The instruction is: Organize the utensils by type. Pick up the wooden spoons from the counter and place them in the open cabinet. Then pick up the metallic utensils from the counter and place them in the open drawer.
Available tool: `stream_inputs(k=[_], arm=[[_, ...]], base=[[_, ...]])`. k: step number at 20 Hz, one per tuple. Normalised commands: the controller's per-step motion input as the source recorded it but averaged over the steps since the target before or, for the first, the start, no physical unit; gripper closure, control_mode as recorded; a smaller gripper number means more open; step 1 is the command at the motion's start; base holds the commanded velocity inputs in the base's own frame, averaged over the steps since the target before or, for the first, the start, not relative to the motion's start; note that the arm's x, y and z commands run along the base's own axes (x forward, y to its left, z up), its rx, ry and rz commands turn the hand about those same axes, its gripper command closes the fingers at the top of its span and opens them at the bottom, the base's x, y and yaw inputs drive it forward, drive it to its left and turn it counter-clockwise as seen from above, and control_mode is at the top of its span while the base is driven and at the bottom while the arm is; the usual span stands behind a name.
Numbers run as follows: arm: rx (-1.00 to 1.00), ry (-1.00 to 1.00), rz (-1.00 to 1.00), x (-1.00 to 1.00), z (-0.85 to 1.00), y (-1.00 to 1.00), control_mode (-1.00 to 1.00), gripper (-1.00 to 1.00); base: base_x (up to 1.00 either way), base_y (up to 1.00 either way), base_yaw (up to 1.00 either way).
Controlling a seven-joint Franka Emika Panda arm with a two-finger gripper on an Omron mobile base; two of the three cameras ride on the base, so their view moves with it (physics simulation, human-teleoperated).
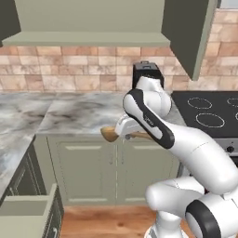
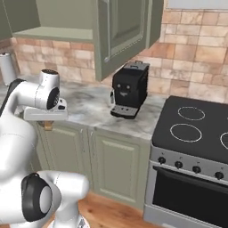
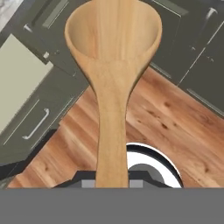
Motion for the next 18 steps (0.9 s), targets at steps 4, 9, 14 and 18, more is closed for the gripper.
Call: stream_inputs(k=[4, 9, 14, 18], arm=[[0.0, 0.0, 0.0, 0.0, 0.0, 0.0, 1.0, 1.0], [0.0, 0.0, 0.0, 0.0, 0.0, 0.0, 1.0, 1.0], [0.0, 0.0, 0.0, 0.0, 0.0, 0.0, 1.0, 1.0], [0.0, 0.0, 0.0, 0.0, 0.0, 0.0, 1.0, 1.0]], base=[[0.52, 0.58, -0.01], [0.52, 0.41, -0.01], [0.63, 0.01, 0.0], [0.55, 0.03, 0.0]])
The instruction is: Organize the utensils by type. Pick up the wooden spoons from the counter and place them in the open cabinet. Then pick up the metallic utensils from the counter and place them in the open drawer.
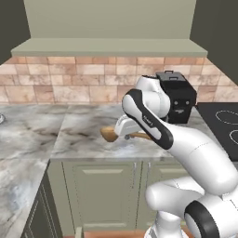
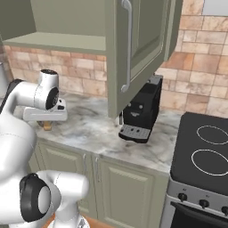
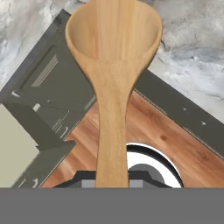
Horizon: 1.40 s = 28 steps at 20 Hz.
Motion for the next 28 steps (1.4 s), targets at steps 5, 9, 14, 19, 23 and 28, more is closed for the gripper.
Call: stream_inputs(k=[5, 9, 14, 19, 23, 28], arm=[[0.0, 0.0, 0.0, 0.0, 0.0, 0.0, 1.0, 1.0], [0.0, 0.0, 0.0, 0.0, 0.0, 0.0, 1.0, 1.0], [0.0, 0.0, 0.0, 0.0, 0.0, 0.0, 1.0, 1.0], [0.0, 0.0, 0.0, 0.0, 0.0, 0.0, 1.0, 1.0], [0.0, 0.0, 0.0, 0.0, 0.0, 0.0, 1.0, 1.0], [0.0, -0.13, 0.0, -0.05, 0.13, 0.02, -1.0, 1.0]], base=[[0.4, 0.13, 0.0], [0.11, 0.08, 0.0], [0.0, 0.0, 0.0], [0.0, 0.0, 0.0], [0.0, 0.0, 0.0], [-0.02, 0.0, 0.0]])
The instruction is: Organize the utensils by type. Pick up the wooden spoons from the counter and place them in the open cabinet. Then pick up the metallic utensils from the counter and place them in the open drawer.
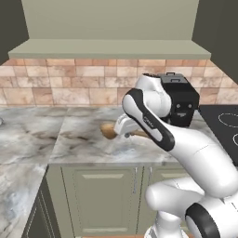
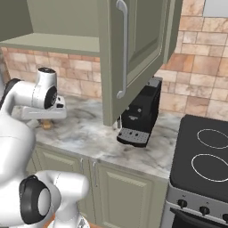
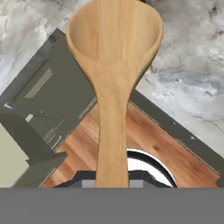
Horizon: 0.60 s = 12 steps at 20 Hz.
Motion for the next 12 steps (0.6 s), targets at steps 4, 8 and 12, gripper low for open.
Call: stream_inputs(k=[4, 8, 12], arm=[[-0.08, -0.38, 0.06, -0.09, 0.41, 0.13, -1.0, 1.0], [-0.22, -0.41, 0.19, -0.1, 0.48, 0.2, -1.0, 1.0], [-0.27, -0.3, 0.25, 0.0, 0.56, 0.16, -1.0, 1.0]], base=[[0.0, 0.0, 0.0], [0.0, 0.0, 0.0], [0.0, 0.0, 0.0]])
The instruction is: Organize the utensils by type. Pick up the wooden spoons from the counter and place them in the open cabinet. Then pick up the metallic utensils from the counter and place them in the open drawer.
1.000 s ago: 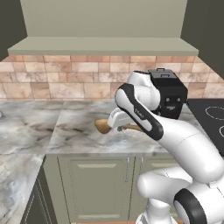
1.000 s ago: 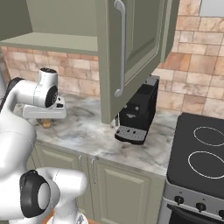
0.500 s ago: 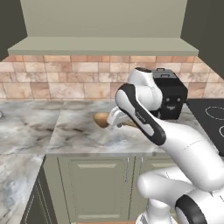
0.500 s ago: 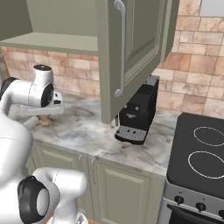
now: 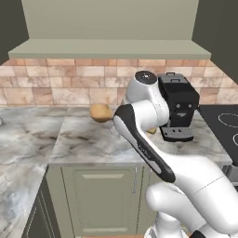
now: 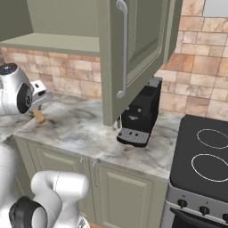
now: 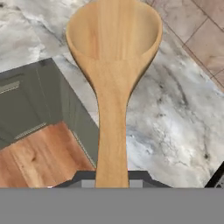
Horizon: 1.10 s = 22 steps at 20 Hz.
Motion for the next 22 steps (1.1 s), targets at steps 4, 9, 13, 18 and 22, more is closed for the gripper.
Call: stream_inputs(k=[4, 9, 13, 18, 22], arm=[[-0.38, -0.1, 0.34, 0.0, 0.62, 0.02, -1.0, 1.0], [-0.2, -0.16, 0.44, 0.0, 0.64, 0.0, -1.0, 1.0], [-0.1, -0.24, 0.39, 0.01, 0.6, 0.0, -1.0, 1.0], [-0.09, -0.27, 0.18, 0.12, 0.62, 0.0, -1.0, 1.0], [-0.19, -0.38, 0.0, 0.25, 0.51, 0.0, -1.0, 1.0]], base=[[0.0, 0.0, 0.0], [0.0, 0.0, 0.0], [0.0, 0.0, 0.0], [0.0, 0.0, 0.0], [0.0, 0.0, 0.0]])
